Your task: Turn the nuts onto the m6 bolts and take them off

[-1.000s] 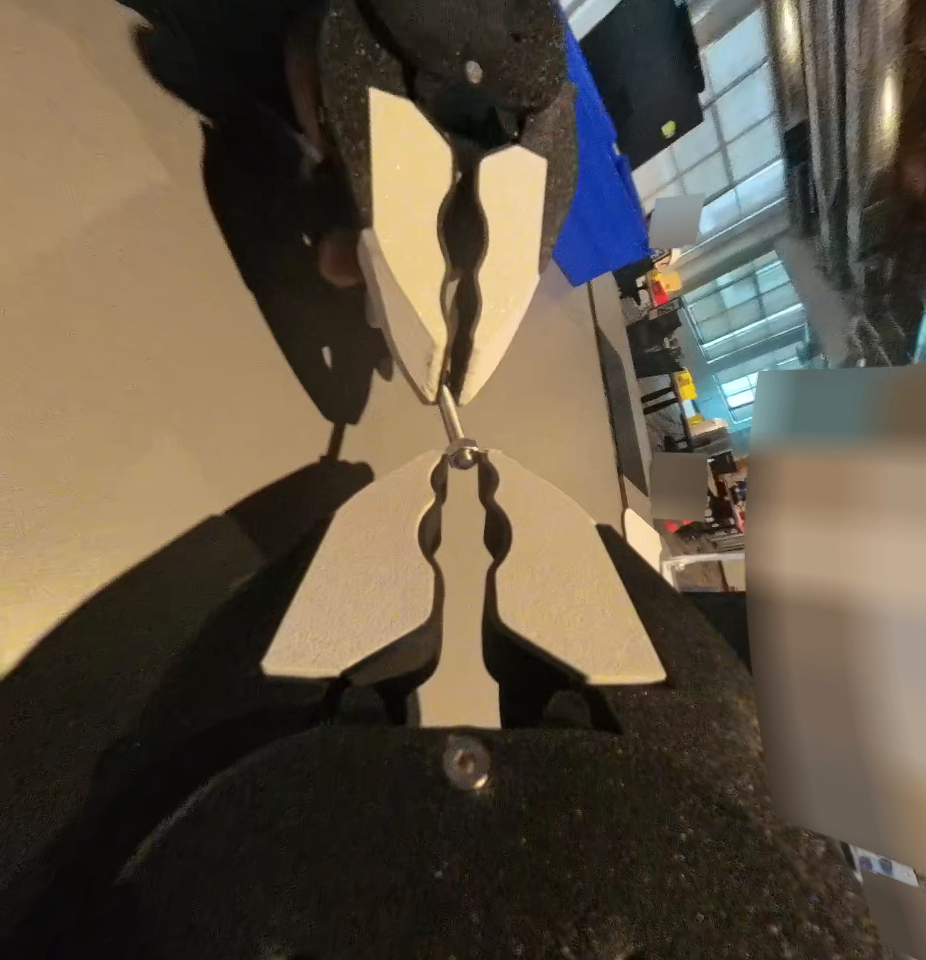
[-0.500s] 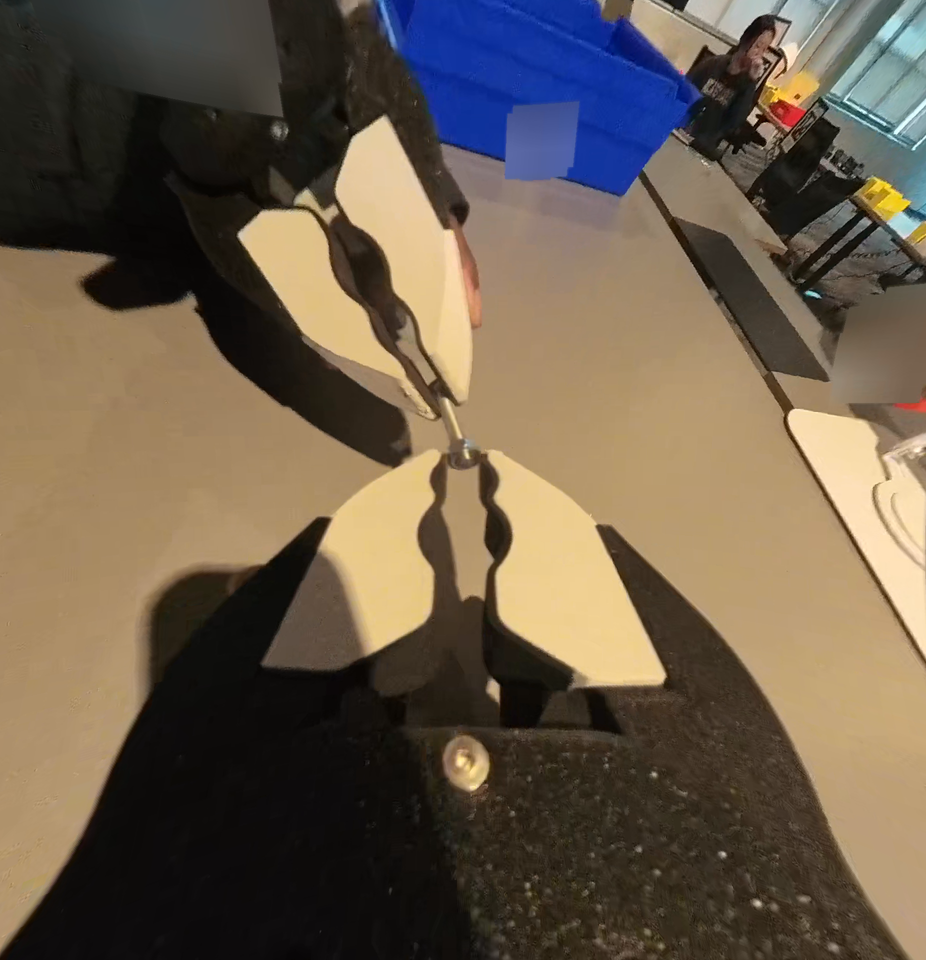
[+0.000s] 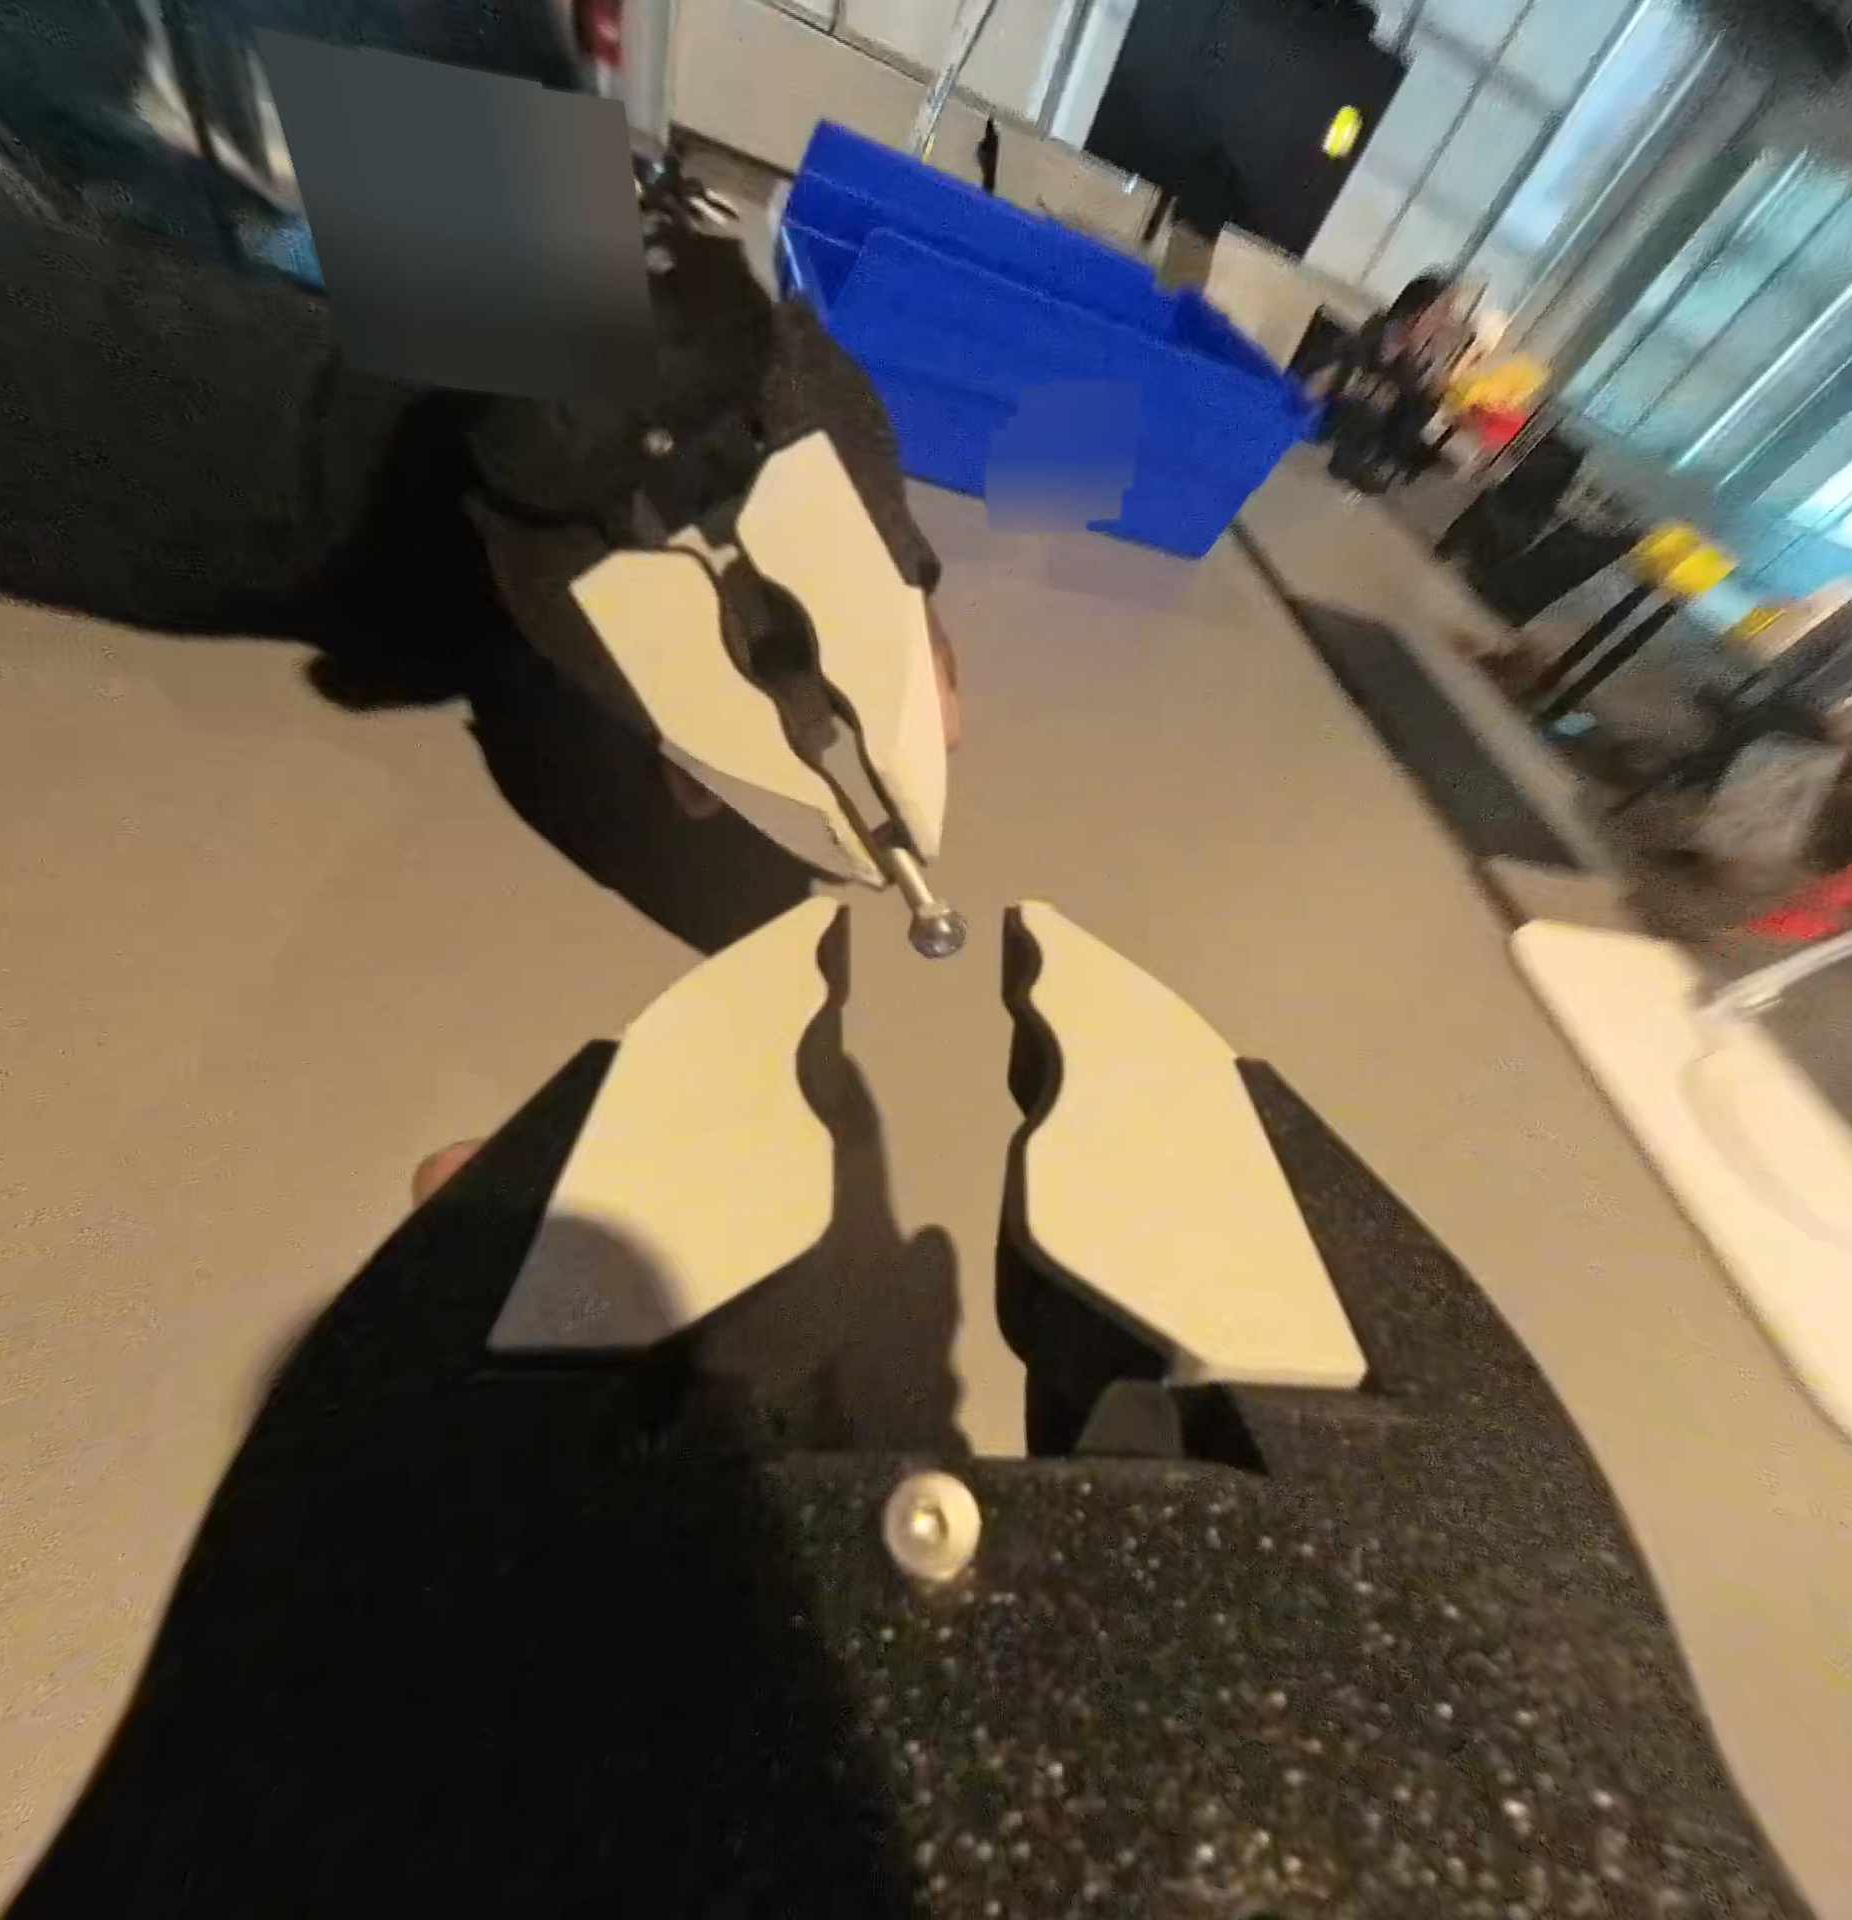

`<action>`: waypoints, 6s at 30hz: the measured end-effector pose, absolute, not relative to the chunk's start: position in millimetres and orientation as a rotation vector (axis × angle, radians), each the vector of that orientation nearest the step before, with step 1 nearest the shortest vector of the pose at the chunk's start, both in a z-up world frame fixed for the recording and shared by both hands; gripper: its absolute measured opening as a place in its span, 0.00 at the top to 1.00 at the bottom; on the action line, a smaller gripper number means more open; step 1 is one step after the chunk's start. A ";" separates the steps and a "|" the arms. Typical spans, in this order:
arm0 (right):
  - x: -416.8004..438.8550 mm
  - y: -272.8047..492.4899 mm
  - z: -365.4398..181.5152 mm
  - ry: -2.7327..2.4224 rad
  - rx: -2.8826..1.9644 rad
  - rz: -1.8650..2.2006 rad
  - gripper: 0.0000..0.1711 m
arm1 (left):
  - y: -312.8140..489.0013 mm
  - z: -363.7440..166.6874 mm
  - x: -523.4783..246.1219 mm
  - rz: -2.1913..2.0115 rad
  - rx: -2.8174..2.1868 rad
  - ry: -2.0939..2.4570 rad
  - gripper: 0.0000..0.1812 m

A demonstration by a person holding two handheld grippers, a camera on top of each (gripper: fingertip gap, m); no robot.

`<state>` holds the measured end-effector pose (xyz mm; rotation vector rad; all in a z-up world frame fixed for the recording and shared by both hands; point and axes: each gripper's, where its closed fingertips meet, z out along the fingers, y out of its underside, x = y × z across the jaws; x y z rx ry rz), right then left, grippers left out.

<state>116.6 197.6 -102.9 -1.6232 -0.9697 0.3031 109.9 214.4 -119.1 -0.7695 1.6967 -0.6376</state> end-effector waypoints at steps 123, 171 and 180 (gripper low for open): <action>106.0 196.5 -124.6 -1.125 -1.633 0.167 0.93 | 203.7 -133.2 100.4 -0.793 -0.835 1.828 0.97; 103.0 191.0 -139.5 -1.411 -1.324 -0.246 0.91 | 197.3 -145.0 94.7 -0.898 -0.935 1.919 0.97; 108.5 197.0 -123.8 -0.985 -1.667 0.367 0.78 | 203.1 -135.5 101.5 -0.745 -0.795 1.834 0.97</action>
